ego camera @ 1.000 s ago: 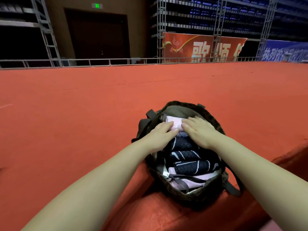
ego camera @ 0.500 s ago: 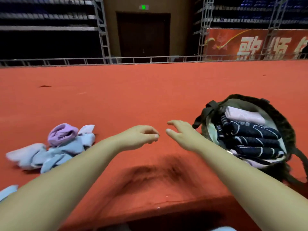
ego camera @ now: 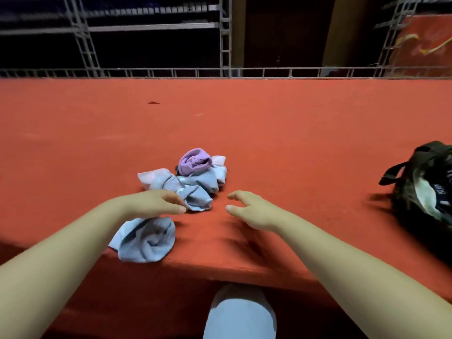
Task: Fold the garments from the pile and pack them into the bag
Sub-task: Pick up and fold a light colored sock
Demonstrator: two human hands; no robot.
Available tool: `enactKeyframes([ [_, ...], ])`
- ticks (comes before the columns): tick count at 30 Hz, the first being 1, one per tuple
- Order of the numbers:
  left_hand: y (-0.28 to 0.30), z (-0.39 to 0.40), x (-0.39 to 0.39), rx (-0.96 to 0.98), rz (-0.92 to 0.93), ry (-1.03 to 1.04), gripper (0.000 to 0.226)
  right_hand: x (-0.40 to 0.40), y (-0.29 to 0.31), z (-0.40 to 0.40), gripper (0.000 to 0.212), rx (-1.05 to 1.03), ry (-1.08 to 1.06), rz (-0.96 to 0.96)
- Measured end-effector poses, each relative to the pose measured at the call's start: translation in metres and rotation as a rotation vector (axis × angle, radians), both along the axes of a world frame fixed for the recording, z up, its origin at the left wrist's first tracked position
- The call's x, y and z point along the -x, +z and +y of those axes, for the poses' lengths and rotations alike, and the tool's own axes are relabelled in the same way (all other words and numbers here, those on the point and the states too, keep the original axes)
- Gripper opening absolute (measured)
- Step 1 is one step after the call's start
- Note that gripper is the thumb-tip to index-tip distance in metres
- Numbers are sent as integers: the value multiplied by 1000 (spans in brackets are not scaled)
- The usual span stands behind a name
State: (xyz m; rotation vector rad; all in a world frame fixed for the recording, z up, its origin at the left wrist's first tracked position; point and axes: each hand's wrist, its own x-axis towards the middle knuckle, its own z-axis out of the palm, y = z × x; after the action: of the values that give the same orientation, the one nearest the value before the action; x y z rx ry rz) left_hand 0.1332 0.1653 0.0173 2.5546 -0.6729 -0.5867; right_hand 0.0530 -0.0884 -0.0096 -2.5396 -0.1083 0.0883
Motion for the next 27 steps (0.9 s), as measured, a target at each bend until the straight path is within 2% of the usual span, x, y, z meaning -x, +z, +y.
enactKeyframes([
  [2, -6, 14, 0, -79, 21, 50, 43, -5, -10, 11, 48, -7, 20, 25],
  [3, -8, 19, -1, -106, 18, 71, 55, -7, -14, 15, 48, -8, 26, 38],
  [5, -11, 28, -4, -148, -1, 151, 101, -8, -23, 22, 48, -15, 31, 61],
  [6, -14, 31, -6, -160, 5, 214, 108, -8, -27, 24, 49, -26, 30, 75],
  [8, -19, 34, -4, -170, 2, 363, 85, -7, -33, 24, 49, -52, 26, 97],
  [11, -33, 34, 3, -134, -69, 405, 54, -6, -40, 21, 48, -126, 10, 121],
  [15, -53, 20, 11, 350, -69, 424, 20, -2, -45, 22, 45, -210, -6, 112],
  [18, -47, -11, 17, 621, -95, 376, 23, 1, -43, 24, 41, -335, -8, 46],
  [21, -32, -55, 21, 749, -81, 302, 21, -2, -36, 21, 35, -528, -75, -57],
  [23, -22, -86, 25, 869, 35, 229, 2, -5, -29, 16, 38, -669, -108, -101],
  [25, -16, -111, 25, 1035, 223, 206, 18, -8, -28, 9, 53, -817, -214, -74],
  [27, -17, -128, 26, 1122, 355, 232, 27, -8, -28, -2, 24, -882, -326, -130],
])
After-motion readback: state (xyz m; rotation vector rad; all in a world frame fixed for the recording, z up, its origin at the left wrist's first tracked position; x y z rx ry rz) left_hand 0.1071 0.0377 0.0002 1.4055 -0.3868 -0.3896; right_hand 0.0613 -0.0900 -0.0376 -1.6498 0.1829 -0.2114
